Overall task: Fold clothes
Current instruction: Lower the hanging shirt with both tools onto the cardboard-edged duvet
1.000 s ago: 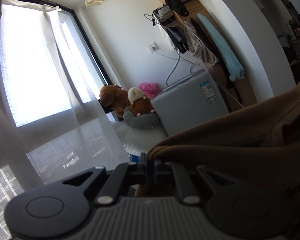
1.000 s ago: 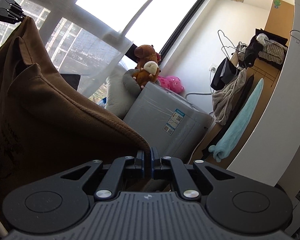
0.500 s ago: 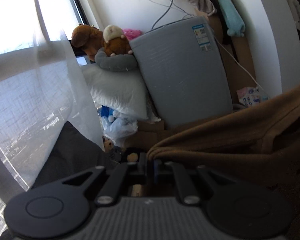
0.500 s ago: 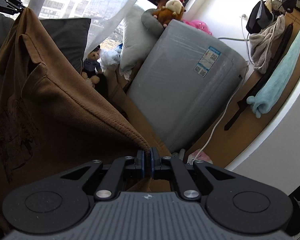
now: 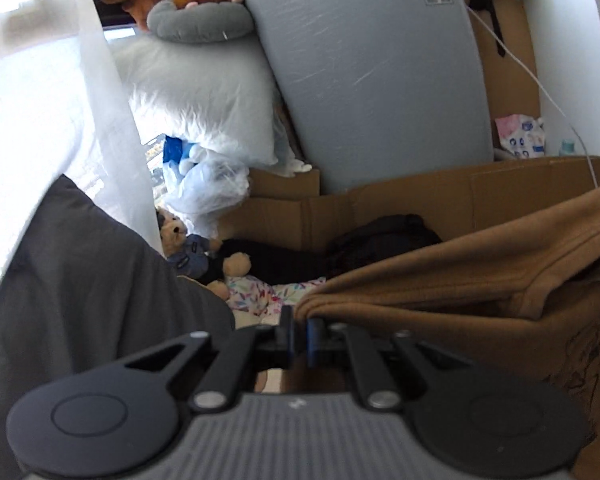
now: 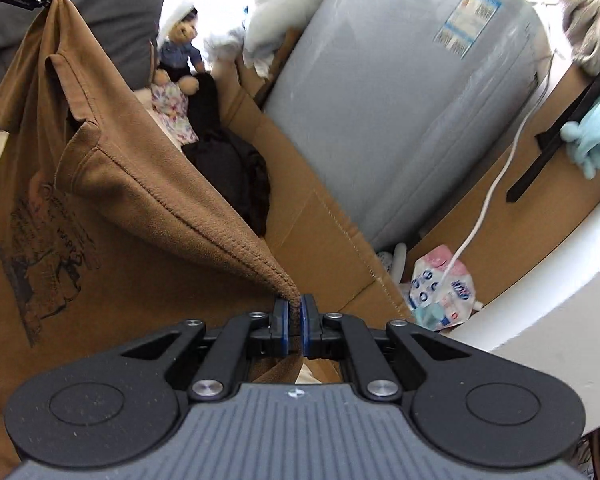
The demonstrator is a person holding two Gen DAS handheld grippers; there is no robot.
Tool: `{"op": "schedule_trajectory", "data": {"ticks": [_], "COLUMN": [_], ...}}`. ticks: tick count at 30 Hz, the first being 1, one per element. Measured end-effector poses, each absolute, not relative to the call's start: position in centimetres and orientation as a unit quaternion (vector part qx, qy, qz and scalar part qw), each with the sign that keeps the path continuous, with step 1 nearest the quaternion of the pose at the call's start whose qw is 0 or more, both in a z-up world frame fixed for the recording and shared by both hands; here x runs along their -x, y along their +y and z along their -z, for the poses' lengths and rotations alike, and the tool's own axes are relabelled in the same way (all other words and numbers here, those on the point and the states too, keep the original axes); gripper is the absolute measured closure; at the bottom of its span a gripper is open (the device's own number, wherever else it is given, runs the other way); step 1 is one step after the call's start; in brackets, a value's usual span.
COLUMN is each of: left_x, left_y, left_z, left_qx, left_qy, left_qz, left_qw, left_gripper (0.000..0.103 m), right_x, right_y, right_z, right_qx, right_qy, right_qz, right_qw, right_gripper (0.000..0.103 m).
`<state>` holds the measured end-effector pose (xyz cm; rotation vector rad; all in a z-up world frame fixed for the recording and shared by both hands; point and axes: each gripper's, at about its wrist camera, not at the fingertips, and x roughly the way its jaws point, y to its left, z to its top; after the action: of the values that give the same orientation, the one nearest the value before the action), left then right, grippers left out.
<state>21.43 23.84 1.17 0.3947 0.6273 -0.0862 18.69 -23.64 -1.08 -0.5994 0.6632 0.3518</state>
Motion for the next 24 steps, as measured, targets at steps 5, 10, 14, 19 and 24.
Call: {"op": "schedule_trajectory", "data": {"ticks": [5, 10, 14, 19, 24], "left_x": [-26.4, -29.6, -31.8, -33.9, -35.8], "left_y": [24.4, 25.1, 25.2, 24.8, 24.8], "left_z": [2.6, 7.1, 10.4, 14.4, 17.5], "left_qx": [-0.192, -0.187, -0.198, -0.196, -0.193], "left_qy": [0.342, 0.377, 0.4, 0.411, 0.416], "left_qz": [0.038, 0.038, 0.034, 0.024, 0.018], "left_qw": [0.919, 0.906, 0.894, 0.89, 0.889], "left_gripper": [0.097, 0.097, 0.097, 0.097, 0.097], "right_x": [-23.4, -26.6, -29.3, -32.2, -34.4], "right_y": [-22.4, -21.3, -20.6, -20.1, -20.5], "right_z": [4.3, 8.5, 11.4, 15.4, 18.6], "right_qx": [0.286, 0.288, 0.285, 0.279, 0.246], "right_qy": [0.354, 0.389, 0.412, 0.435, 0.438], "right_qz": [-0.171, -0.18, -0.189, -0.182, -0.159], "right_qw": [0.874, 0.856, 0.844, 0.837, 0.85], "right_gripper": [0.097, 0.097, 0.097, 0.097, 0.097]}}
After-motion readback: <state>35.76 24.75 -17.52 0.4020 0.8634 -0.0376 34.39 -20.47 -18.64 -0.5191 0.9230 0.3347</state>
